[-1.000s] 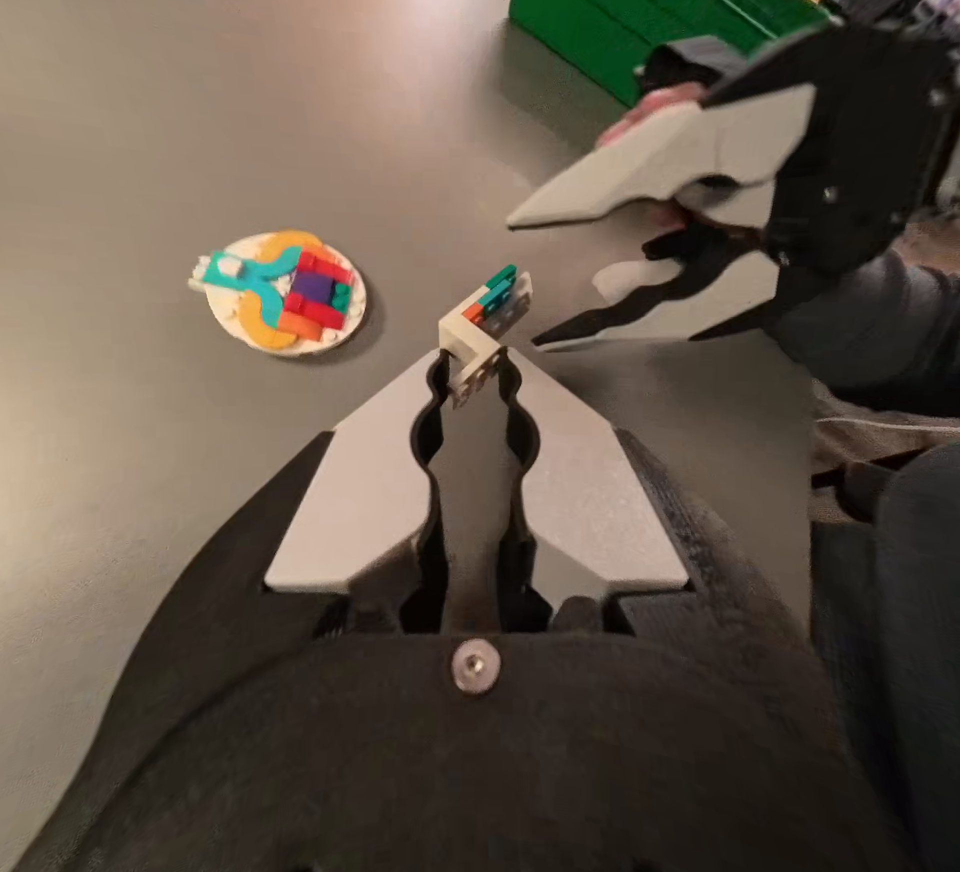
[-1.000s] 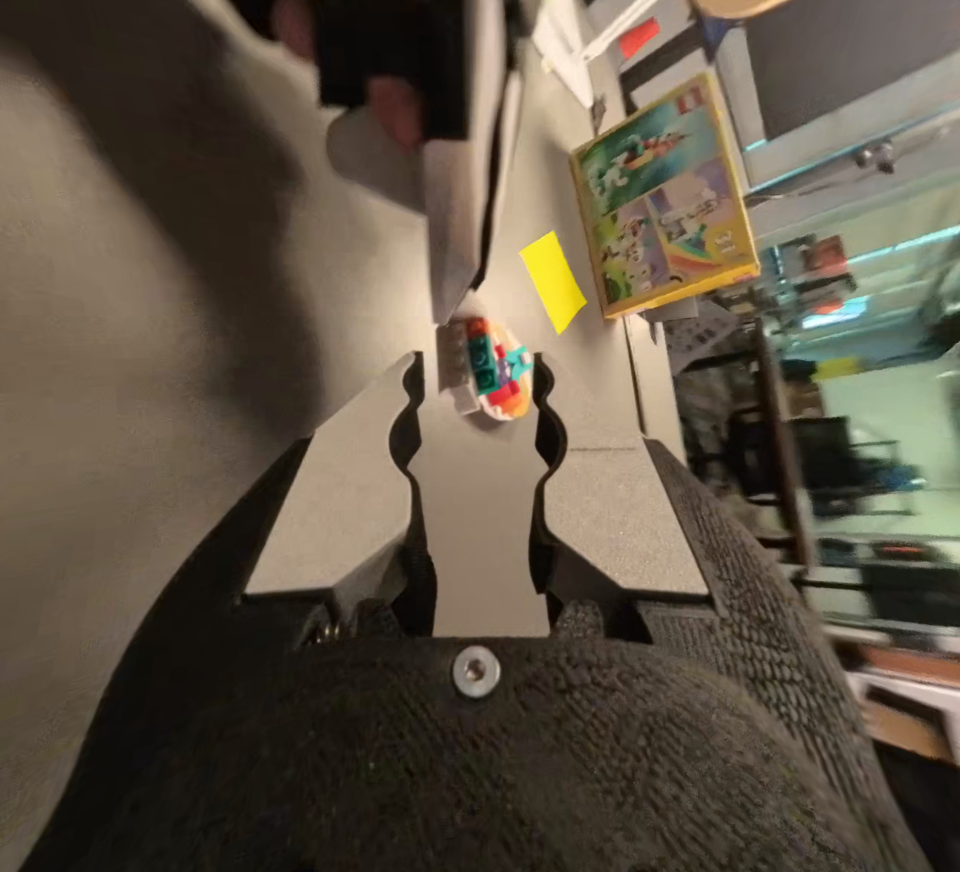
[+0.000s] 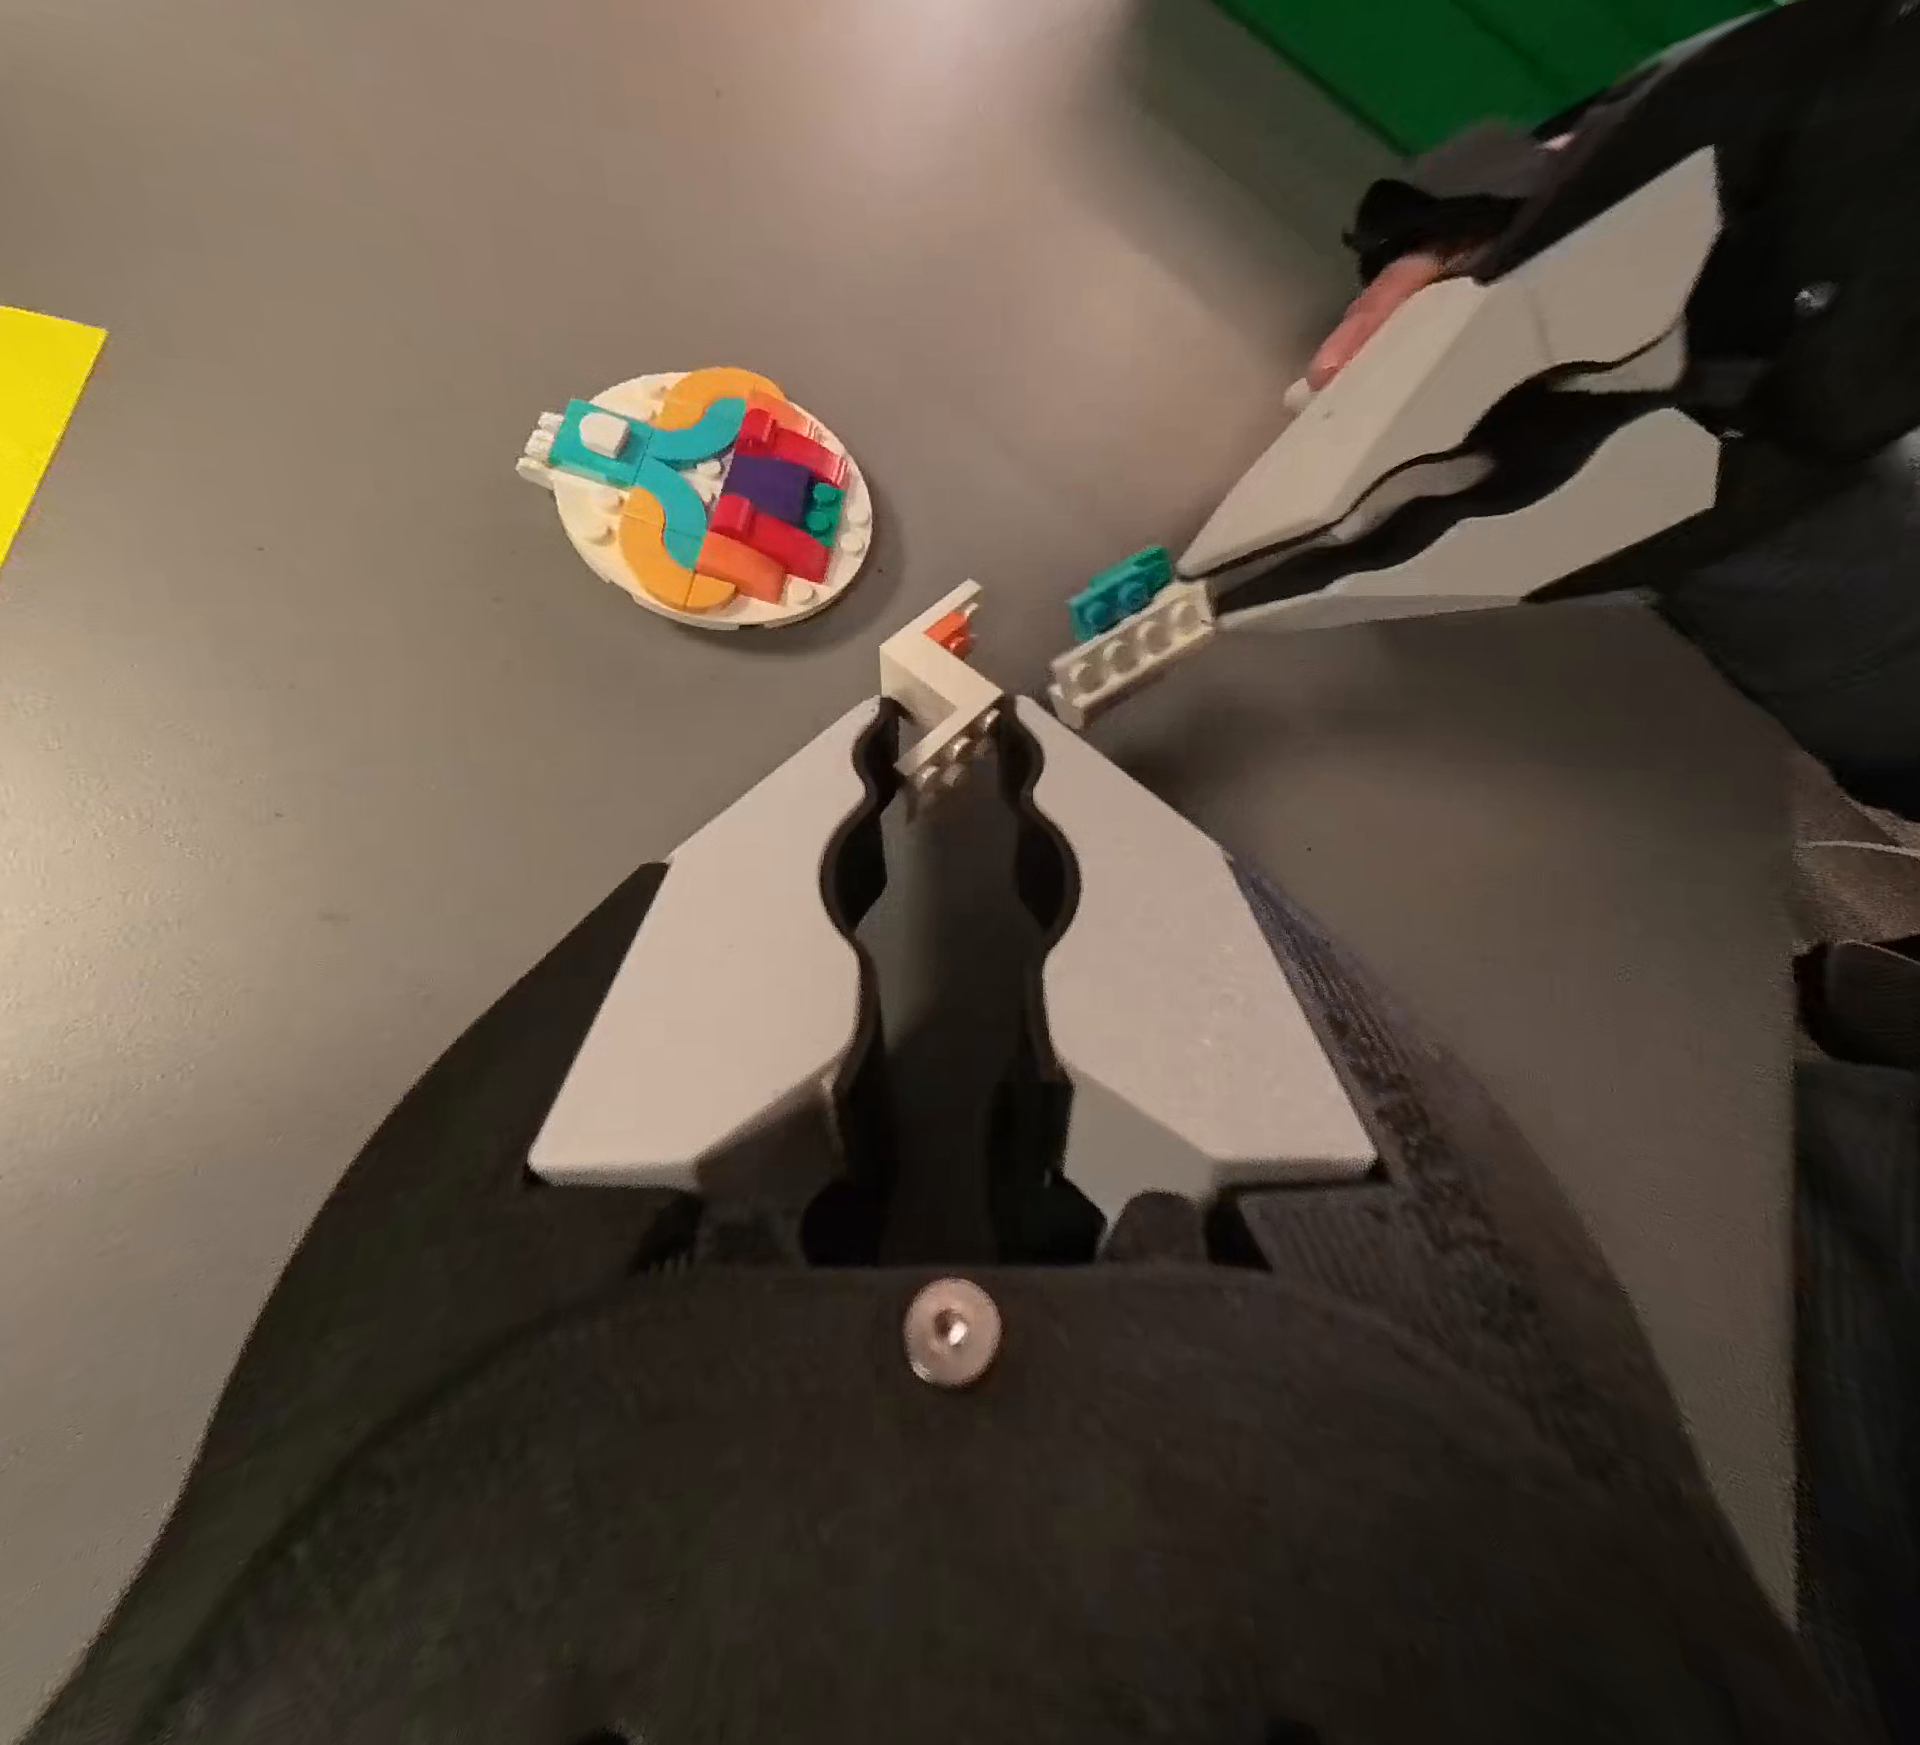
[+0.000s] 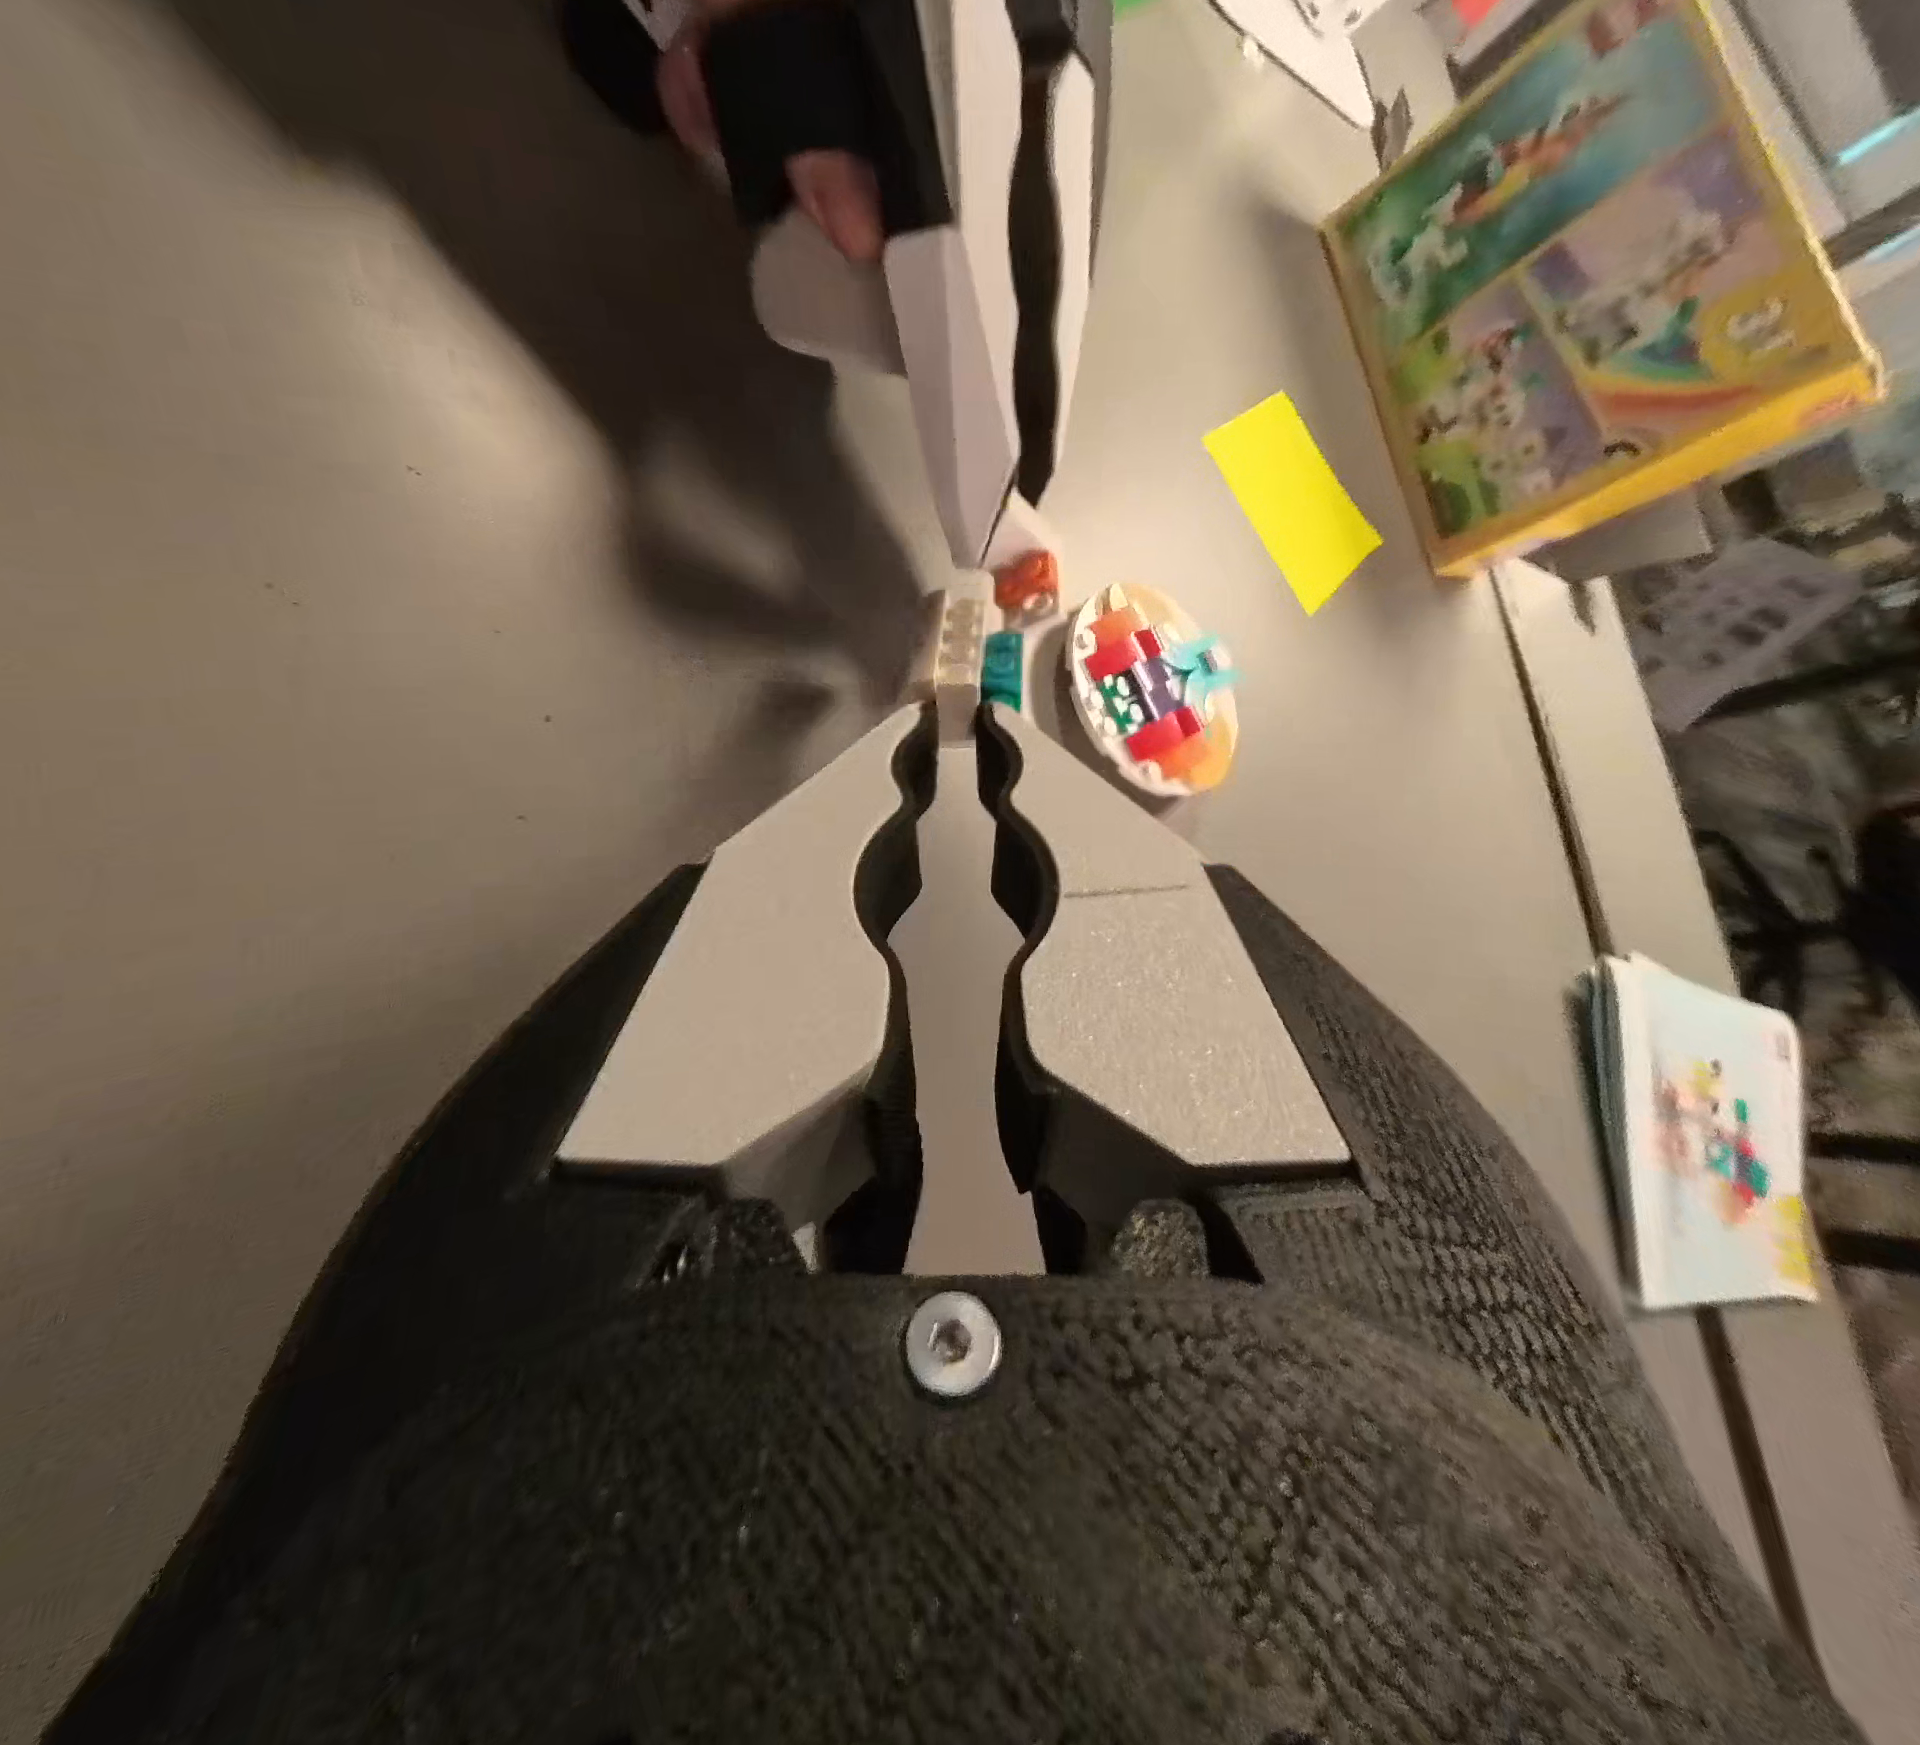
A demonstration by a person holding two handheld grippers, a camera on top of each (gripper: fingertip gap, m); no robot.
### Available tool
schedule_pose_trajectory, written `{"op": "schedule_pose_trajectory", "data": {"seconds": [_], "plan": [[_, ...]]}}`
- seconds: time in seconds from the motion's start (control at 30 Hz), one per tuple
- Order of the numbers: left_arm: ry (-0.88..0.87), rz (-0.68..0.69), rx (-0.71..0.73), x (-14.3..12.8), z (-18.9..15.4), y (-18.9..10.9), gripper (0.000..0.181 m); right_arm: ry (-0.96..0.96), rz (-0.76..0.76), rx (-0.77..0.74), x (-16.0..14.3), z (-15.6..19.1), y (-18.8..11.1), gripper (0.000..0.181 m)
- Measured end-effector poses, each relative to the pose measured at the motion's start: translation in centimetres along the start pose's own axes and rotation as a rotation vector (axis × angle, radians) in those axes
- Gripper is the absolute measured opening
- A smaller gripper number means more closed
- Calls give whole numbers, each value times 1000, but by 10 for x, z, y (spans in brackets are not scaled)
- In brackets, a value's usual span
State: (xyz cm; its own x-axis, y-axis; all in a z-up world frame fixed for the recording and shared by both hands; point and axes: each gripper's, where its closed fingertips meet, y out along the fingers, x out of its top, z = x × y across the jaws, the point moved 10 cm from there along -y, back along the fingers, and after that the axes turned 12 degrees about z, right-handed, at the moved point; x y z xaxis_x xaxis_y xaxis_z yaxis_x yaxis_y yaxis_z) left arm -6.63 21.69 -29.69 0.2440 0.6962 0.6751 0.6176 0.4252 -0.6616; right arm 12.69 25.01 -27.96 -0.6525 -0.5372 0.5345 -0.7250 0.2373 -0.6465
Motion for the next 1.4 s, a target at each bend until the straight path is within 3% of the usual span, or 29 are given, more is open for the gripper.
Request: {"op": "schedule_pose_trajectory", "data": {"seconds": [0.23,0.3,0.37,0.43,0.6,0.77,0.87,1.0,1.03,1.1,1.2,1.4], "plan": [[-61,74,-29,-2,3,4,20,111,-1,33,-9,-6,5,5],[-51,35,-49,-1,1,1,43,39,-10,-7,-8,-3,4,5],[-14,3,-45,0,0,-3,52,-50,-10,-50,-7,1,3,5],[37,-44,-110,3,-5,-8,48,-140,-53,-66,-4,6,1,5],[8,-48,-445,4,-10,-9,25,-262,-164,-17,7,18,-6,5],[-4,-6,-590,1,-14,-5,25,-302,-173,-7,14,23,-9,5],[6,39,-579,-2,-14,-2,9,-310,-183,9,17,25,-10,5],[-26,44,-589,-3,-14,-3,5,-298,-176,20,19,25,-10,5],[-58,28,-590,-3,-13,-1,5,-300,-201,44,21,26,-13,5],[-117,8,-453,-2,-2,1,4,-247,-364,118,33,29,-24,4],[-128,-40,-428,0,4,-4,4,-314,-184,32,24,28,-15,5],[-88,36,-305,-2,-1,2,9,-137,-170,43,5,7,-18,5]]}}
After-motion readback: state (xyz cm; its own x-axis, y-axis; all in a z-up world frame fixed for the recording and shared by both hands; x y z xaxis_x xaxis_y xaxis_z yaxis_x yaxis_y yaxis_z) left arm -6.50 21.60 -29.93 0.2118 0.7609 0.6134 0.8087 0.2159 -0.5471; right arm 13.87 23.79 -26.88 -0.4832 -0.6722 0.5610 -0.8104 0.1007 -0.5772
